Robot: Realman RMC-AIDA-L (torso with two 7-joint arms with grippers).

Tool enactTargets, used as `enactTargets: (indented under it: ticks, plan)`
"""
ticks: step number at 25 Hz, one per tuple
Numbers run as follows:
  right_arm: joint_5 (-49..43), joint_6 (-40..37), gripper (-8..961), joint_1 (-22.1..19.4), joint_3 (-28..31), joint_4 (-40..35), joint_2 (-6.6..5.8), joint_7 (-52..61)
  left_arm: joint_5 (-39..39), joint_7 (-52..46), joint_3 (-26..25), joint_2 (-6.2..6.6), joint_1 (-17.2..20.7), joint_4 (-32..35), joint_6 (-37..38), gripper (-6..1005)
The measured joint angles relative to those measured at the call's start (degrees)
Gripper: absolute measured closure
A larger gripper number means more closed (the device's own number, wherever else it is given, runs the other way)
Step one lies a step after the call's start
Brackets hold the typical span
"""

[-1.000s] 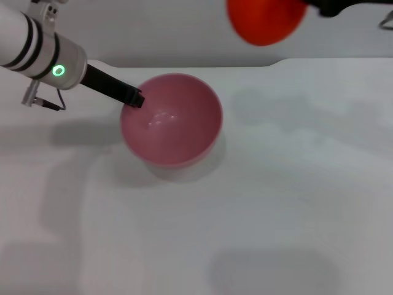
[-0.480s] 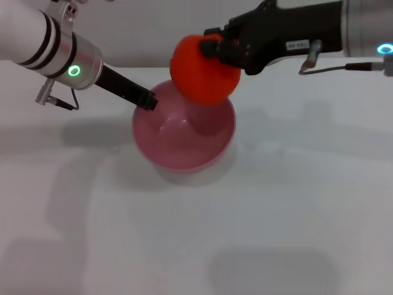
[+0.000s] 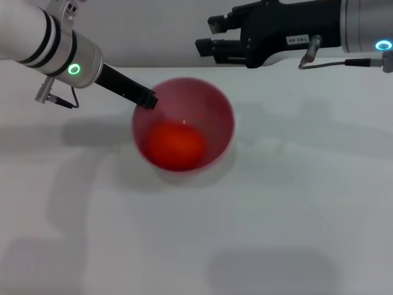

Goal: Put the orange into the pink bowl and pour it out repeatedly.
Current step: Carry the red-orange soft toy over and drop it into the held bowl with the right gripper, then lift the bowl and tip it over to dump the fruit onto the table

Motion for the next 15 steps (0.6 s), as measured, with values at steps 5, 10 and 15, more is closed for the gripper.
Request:
enactTargets:
  ticks: [5,10,15]
  plan:
    - [0.14,0.6,504,-0.36,0.36,0.0,0.0,-0.2,-0.01,0.13,0.0,0.02,-0.28,0.0,0.07,955]
    - [5.65,4.68,504,-3.89,1.46,-0.85,0.12,-4.3,-0.02,0.53,0.0,-0.09,-0.38,0.16,-0.65,955]
    - [25.5,7.25,504,-10.45,3.51,3.61,0.01,-18.99,-5.32,5.78,5.62,-0.51,2.14,0.5,-8.32,956]
